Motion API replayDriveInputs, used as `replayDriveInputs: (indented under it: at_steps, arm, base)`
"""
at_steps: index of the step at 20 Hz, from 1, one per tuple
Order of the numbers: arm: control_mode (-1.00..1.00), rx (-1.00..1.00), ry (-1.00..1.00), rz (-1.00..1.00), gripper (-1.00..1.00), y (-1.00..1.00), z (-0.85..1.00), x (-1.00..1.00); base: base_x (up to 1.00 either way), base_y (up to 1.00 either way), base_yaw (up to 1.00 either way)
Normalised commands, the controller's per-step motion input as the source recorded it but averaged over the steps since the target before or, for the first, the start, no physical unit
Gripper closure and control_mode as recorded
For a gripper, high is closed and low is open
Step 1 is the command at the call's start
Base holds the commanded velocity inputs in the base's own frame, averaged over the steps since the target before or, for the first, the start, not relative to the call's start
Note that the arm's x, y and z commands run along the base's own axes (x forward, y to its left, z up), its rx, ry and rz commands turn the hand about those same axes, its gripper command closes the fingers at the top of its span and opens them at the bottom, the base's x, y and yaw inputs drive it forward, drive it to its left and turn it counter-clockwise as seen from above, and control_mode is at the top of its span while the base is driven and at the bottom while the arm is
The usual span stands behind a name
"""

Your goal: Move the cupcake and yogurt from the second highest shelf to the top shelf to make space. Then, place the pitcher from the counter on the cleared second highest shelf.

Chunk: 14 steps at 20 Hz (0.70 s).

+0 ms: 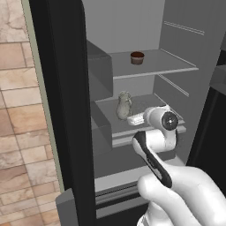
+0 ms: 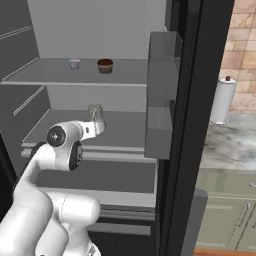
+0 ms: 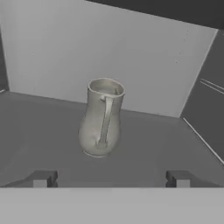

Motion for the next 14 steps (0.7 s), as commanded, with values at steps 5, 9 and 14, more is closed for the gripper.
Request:
replayDriveInputs:
  at_steps: [5,9,14]
  arm:
    - [-1.0,0.0,0.01,0.01,-1.0,0.0,1.0,-0.78]
    - [-1.0,0.0,0.15,0.0,-1.0,0.0,0.93,-0.92]
    - [-1.0,0.0,0.28,0.0,-1.0,0.0,0.43,-0.95]
  base:
    - [0.0,0.0,0.0]
    - [0.0,0.0,0.0]
    - [0.0,0.0,0.0]
